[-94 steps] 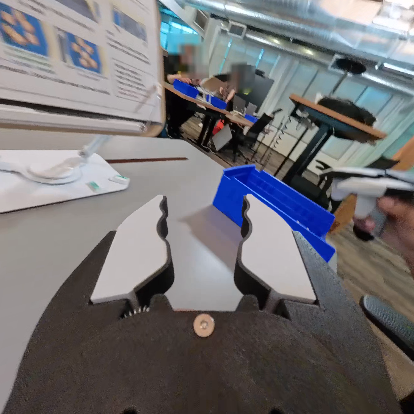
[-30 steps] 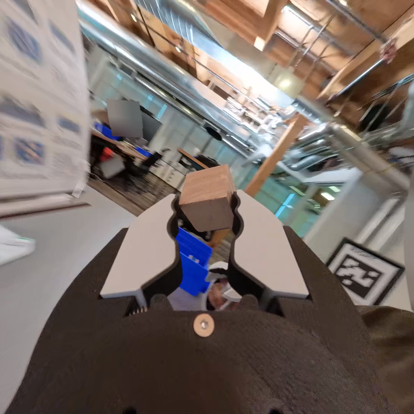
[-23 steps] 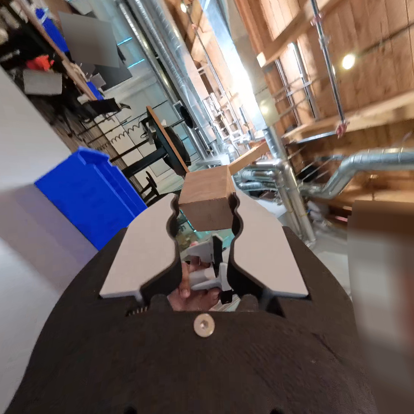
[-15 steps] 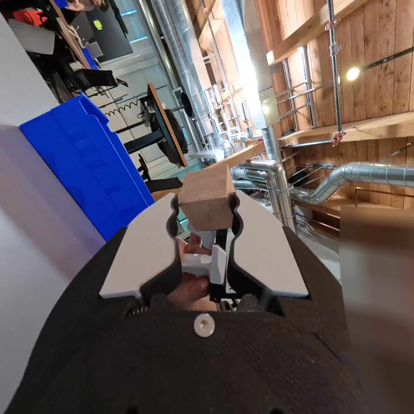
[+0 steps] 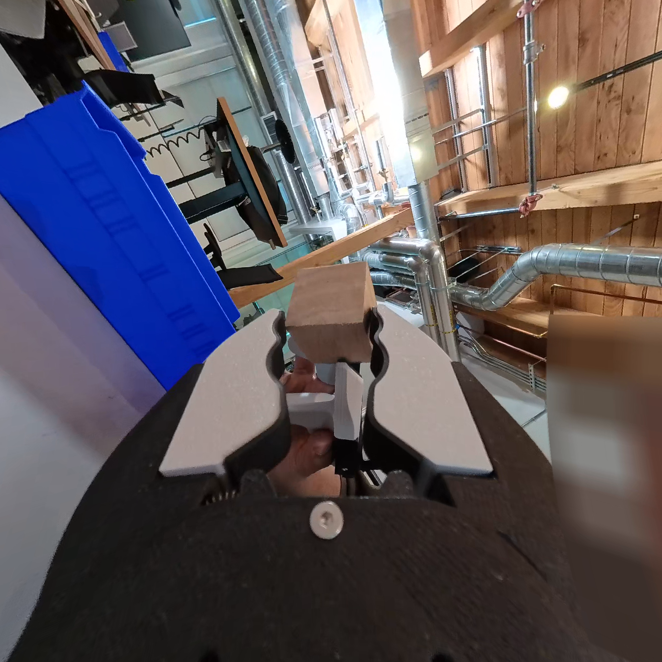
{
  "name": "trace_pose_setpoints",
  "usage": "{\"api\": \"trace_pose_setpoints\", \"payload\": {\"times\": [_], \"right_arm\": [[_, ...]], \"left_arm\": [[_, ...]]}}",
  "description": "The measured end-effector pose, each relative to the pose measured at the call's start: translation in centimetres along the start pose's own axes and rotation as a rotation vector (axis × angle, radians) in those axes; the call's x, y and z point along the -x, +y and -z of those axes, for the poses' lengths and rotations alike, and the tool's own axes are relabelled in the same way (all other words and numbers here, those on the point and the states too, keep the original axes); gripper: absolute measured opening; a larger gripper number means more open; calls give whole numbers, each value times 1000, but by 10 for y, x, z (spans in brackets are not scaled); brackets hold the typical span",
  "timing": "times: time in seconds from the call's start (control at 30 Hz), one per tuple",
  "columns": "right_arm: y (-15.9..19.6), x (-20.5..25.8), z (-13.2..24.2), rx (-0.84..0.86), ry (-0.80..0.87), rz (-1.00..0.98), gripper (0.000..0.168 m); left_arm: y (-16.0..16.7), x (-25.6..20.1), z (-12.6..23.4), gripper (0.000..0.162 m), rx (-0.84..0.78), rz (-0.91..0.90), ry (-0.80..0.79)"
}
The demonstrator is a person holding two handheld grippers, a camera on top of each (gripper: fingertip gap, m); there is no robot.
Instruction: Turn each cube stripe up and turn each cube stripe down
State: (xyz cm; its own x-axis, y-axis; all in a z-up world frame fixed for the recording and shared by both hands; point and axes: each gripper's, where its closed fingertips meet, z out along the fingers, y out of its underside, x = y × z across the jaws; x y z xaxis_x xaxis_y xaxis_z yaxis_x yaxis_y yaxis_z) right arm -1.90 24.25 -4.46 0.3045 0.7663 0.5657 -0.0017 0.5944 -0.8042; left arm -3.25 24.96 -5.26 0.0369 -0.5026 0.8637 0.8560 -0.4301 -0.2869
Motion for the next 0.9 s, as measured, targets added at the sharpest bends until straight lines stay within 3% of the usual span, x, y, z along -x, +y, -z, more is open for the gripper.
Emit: {"api": "trace_pose_setpoints", "payload": {"times": [0.5, 0.9], "right_arm": [[1, 1, 3, 2, -11, 8, 48], [5, 6, 2, 12, -48, 3, 42]], "left_arm": [[3, 1, 3, 45, 17, 0, 2], [6, 2, 3, 45, 33, 5, 3]]}}
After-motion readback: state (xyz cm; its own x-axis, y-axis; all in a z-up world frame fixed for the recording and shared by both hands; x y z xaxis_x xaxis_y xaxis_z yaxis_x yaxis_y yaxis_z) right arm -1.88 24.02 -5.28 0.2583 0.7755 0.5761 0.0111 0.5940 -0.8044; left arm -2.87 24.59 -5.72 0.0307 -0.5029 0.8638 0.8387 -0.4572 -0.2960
